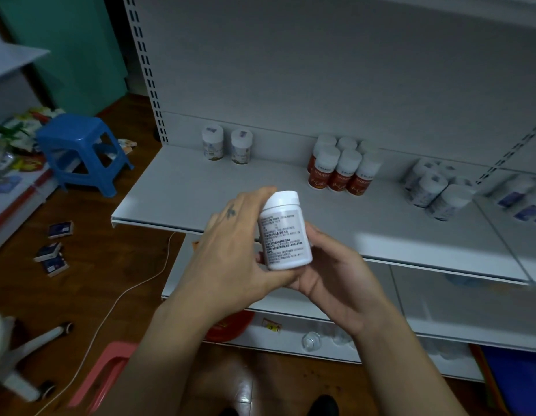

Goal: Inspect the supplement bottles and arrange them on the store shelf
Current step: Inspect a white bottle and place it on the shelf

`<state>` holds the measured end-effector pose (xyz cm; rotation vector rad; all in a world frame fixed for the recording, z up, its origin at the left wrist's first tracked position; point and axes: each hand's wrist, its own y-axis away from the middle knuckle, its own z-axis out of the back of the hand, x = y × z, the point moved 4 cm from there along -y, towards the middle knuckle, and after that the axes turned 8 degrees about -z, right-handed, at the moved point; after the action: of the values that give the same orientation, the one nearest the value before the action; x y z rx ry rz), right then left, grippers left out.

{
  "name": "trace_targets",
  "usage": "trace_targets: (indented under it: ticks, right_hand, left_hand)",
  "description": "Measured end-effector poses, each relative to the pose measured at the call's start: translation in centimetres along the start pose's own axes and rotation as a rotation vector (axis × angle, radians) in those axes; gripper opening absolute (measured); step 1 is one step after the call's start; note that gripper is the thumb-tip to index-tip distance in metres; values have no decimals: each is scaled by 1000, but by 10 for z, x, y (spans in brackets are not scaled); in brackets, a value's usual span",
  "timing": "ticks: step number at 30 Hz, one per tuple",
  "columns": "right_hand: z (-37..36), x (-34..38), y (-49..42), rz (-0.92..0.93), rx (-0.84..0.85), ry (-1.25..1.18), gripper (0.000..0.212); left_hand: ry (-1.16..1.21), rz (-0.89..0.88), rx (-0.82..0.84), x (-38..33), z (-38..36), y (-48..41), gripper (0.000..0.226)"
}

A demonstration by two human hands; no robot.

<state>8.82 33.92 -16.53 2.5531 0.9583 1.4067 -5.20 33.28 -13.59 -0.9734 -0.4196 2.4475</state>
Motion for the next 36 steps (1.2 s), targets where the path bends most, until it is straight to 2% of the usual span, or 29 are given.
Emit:
trace_targets:
  ticks: [3,9,11,15,22,27,36]
  right_hand:
    - [1,-1,-1,38,-3,-5,48]
    - [1,1,-6,109,-182,90,60]
    - [-1,1,-6,126,-216,148,55]
    - [-6,0,-4,114,-182,148,38]
    - [-11,-5,-5,-2,-38,9,43]
    - [-9,-4,-4,99,-93,102,47]
    - [-9,-10,-2,117,-159,137,52]
  left_hand:
    - [-2,7,-3,1,0,1,95]
    - [-36,9,11,2,1,5,103]
    - [-49,17,17,3,2,6,99]
    - [59,38,0,6,5,11,96]
    - [133,59,-25,8,7,17,95]
    - [57,88,3,13,7,17,100]
    - [41,10,-2,3,7,18,98]
